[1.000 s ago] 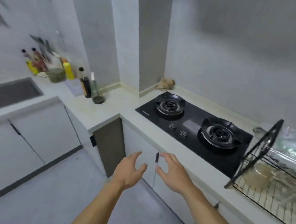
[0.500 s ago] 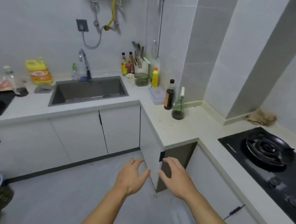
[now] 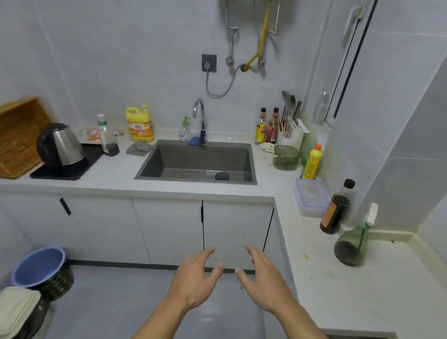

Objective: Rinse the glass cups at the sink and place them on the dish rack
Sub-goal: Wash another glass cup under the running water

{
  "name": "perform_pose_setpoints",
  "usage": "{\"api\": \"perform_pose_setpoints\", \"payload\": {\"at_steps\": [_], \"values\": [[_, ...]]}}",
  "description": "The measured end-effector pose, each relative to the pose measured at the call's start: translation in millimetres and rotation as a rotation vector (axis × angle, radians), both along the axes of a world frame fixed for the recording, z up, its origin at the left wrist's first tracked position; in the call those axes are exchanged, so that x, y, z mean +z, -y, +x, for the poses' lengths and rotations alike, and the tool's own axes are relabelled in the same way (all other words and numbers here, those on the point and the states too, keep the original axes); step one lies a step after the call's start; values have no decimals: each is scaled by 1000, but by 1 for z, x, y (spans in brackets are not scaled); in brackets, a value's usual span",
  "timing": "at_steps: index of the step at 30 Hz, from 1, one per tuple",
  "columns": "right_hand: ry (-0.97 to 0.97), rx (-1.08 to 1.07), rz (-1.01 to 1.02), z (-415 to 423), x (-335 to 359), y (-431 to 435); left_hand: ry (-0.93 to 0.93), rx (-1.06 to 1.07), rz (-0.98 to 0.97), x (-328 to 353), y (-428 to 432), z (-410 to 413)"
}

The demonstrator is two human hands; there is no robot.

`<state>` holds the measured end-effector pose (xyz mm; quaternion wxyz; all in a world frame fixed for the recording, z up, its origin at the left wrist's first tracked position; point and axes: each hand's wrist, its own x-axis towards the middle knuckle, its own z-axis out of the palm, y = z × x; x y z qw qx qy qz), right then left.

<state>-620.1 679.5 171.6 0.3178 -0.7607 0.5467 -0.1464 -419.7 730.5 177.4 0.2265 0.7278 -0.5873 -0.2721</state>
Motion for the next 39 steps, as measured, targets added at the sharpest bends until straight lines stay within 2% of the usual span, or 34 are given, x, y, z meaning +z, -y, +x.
{"api": "perform_pose_setpoints", "payload": {"at_steps": [11, 26, 33, 39], "values": [[5, 138, -10, 64, 8, 175, -16, 166, -19, 9, 141, 55], [-65, 38, 42, 194, -3, 403, -16, 133, 43, -22, 387, 205], [-141, 43, 155, 227, -39, 503, -16, 137, 140, -54, 480, 252], [-155, 122, 226, 266, -82, 591, -5, 224, 224, -86, 552, 283]]}}
